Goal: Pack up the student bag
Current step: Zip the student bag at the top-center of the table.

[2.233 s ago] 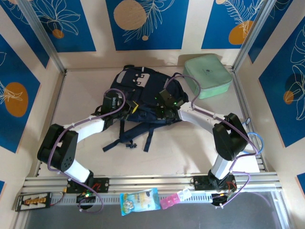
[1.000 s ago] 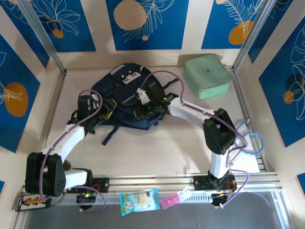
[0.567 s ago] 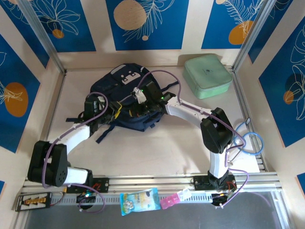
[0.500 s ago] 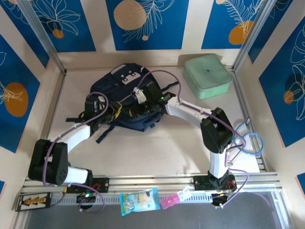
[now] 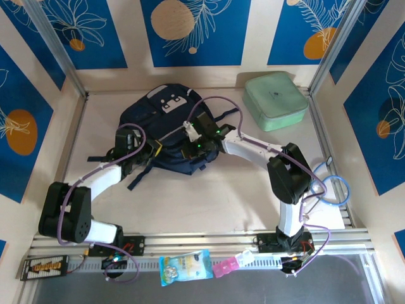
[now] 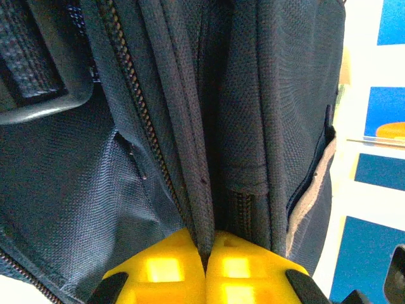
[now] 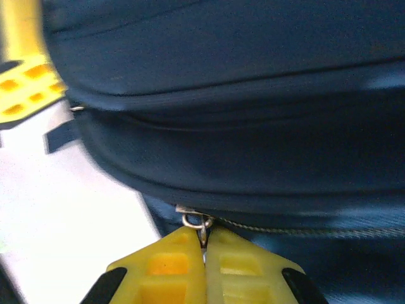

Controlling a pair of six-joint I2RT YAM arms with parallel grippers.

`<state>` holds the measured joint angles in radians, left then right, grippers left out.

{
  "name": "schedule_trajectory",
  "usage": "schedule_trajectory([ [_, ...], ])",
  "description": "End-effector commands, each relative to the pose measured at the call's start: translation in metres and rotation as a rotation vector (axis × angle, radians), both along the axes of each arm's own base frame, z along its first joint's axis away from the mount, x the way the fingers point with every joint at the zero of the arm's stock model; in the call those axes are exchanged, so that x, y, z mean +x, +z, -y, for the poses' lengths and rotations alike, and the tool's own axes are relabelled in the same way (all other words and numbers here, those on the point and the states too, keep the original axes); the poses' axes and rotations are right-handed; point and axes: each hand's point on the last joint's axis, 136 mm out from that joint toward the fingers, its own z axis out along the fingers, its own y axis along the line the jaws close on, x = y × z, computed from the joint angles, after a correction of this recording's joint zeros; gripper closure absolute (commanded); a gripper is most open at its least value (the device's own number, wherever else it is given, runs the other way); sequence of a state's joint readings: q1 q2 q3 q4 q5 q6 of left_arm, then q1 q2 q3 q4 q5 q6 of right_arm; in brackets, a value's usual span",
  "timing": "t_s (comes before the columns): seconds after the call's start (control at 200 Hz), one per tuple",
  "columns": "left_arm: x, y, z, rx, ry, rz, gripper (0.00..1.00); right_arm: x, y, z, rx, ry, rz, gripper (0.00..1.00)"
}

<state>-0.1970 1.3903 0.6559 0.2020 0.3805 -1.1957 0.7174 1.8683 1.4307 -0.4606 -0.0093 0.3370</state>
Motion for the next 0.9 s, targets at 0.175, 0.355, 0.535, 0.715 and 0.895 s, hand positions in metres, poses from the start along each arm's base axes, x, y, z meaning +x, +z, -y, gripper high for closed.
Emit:
schedule_trajectory([
  [0.175,0.008,0.015,-0.004,0.046,-0.010,0.049,1.00,0.032,0.010,0.043,-0.121,-0.149,0.082,0.89],
  [0.355,0.008,0.019,-0.001,0.034,-0.022,0.055,1.00,0.030,0.016,0.015,-0.016,-0.046,0.099,0.75],
  [0.535,0.008,0.021,0.000,0.027,-0.024,0.058,1.00,0.036,0.007,0.014,-0.039,-0.031,0.104,0.72],
  [0.715,0.007,0.020,-0.001,0.025,-0.022,0.054,1.00,0.037,-0.002,0.020,-0.071,-0.053,0.094,0.71],
  [0.895,0.007,0.022,-0.001,0.024,-0.021,0.060,1.00,0.031,-0.017,0.016,-0.066,-0.052,0.045,0.70],
])
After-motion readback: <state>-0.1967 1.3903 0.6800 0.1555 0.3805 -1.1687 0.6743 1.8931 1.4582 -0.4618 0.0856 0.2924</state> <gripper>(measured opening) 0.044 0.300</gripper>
